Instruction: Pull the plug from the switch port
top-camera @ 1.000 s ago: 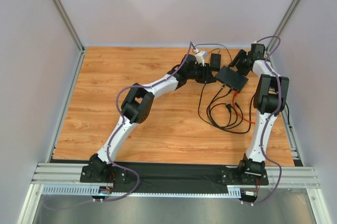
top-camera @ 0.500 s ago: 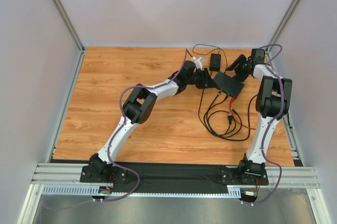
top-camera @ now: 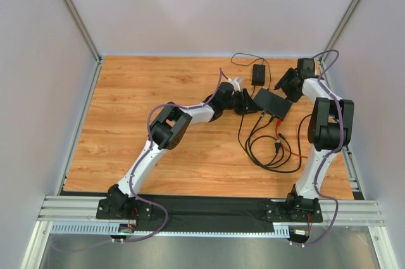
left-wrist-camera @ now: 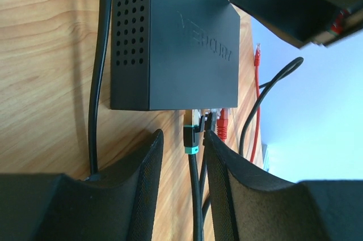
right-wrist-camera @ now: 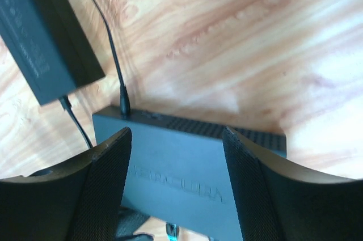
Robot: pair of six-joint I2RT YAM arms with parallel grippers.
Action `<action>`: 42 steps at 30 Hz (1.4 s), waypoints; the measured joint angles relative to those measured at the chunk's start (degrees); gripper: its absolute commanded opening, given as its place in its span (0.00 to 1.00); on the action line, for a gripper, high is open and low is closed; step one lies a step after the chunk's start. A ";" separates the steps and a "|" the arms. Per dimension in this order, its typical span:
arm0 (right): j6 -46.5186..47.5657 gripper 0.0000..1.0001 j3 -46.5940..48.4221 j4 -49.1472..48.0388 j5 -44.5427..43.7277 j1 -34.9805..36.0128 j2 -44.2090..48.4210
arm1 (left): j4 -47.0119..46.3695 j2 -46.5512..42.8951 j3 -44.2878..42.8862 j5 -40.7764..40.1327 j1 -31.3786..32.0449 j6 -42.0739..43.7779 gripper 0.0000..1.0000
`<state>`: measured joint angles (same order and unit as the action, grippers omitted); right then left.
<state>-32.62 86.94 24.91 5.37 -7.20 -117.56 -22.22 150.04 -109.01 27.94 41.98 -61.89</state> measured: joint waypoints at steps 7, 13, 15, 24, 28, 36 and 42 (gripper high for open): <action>0.52 0.68 -9.77 0.13 -4.52 2.51 7.67 | -1.11 0.00 0.26 -0.04 0.24 -1.49 0.49; 0.55 0.69 -12.81 0.44 -9.25 2.49 10.12 | -1.14 0.00 0.33 -0.17 1.05 -1.49 0.49; 0.55 0.68 -12.81 0.63 -10.25 2.47 10.12 | -0.83 0.00 0.33 -0.24 1.33 -1.46 0.49; 0.48 0.68 -14.91 0.94 -12.44 2.47 9.97 | -0.17 0.00 0.33 -0.57 1.55 -2.36 0.47; 0.37 0.67 -15.50 -0.35 -12.28 2.49 9.97 | 0.07 0.00 0.33 -0.68 1.55 -2.78 0.47; -0.59 0.66 -15.76 -1.57 -11.87 2.27 9.81 | 1.09 0.00 0.09 -0.90 1.55 -4.04 0.45; -1.75 0.65 -15.76 -1.84 -10.60 1.86 9.44 | 2.91 0.00 -0.50 -0.94 1.55 -5.99 0.44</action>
<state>-34.37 71.18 23.07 -5.23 -5.34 -108.12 -19.31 150.04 -109.51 27.00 43.53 -67.88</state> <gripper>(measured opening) 0.653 0.440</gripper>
